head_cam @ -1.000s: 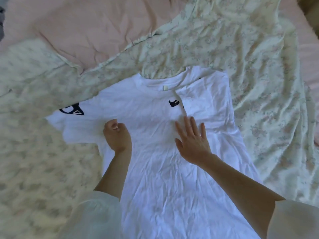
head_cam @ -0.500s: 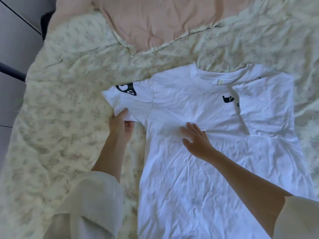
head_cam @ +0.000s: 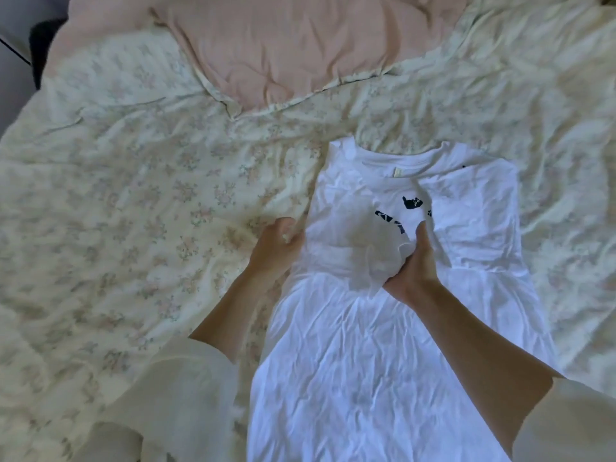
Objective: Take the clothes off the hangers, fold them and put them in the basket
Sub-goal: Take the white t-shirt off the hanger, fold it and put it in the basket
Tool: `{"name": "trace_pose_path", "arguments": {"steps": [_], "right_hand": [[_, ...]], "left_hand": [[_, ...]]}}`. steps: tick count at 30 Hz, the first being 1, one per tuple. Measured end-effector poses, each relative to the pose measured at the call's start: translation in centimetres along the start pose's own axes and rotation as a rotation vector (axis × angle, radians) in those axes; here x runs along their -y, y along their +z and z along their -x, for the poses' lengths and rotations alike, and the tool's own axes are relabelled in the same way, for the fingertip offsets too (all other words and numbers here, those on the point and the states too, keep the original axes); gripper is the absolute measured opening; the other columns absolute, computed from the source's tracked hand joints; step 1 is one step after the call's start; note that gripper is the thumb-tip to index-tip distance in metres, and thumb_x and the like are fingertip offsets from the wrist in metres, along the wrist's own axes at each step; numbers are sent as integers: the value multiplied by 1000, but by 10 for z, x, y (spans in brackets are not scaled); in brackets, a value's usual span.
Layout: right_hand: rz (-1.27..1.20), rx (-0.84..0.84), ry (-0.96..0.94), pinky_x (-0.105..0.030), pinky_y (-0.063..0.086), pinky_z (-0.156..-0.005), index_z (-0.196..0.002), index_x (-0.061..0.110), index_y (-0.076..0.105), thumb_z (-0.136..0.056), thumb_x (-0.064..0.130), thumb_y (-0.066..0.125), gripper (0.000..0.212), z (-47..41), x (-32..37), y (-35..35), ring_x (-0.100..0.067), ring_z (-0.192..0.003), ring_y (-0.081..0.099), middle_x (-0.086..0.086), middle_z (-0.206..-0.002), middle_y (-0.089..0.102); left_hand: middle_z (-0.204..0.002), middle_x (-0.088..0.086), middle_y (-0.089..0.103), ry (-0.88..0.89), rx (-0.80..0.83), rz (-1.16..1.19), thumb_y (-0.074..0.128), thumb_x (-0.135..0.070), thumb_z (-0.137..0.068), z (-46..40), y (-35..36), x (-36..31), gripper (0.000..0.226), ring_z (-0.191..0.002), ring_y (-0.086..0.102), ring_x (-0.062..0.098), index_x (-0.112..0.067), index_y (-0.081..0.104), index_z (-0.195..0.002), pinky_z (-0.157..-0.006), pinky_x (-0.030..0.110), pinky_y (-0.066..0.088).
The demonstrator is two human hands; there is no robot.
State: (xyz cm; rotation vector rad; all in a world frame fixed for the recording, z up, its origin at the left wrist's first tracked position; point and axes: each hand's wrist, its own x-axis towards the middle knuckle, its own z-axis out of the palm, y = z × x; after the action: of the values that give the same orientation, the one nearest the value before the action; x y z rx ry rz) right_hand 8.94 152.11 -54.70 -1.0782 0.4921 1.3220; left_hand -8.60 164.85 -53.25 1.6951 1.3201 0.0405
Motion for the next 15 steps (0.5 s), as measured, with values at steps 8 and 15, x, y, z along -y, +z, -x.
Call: {"name": "trace_pose_path", "arguments": {"steps": [8, 15], "right_hand": [[908, -74, -64, -41, 51, -84, -122, 18, 45, -85, 7, 60, 41, 7, -7, -9, -23, -100, 61, -4, -110, 61], [820, -437, -520, -36, 48, -78, -99, 14, 60, -90, 6, 38, 25, 1, 29, -23, -19, -83, 58, -3, -87, 62]], "left_hand": [[-129, 12, 46, 9, -40, -154, 58, -29, -84, 1, 40, 9, 56, -122, 40, 30, -15, 40, -135, -105, 44, 34], [-140, 2, 41, 243, -175, -406, 50, -25, -93, -15, 52, -30, 42, -132, 31, 27, -18, 46, -134, -103, 43, 34]]}}
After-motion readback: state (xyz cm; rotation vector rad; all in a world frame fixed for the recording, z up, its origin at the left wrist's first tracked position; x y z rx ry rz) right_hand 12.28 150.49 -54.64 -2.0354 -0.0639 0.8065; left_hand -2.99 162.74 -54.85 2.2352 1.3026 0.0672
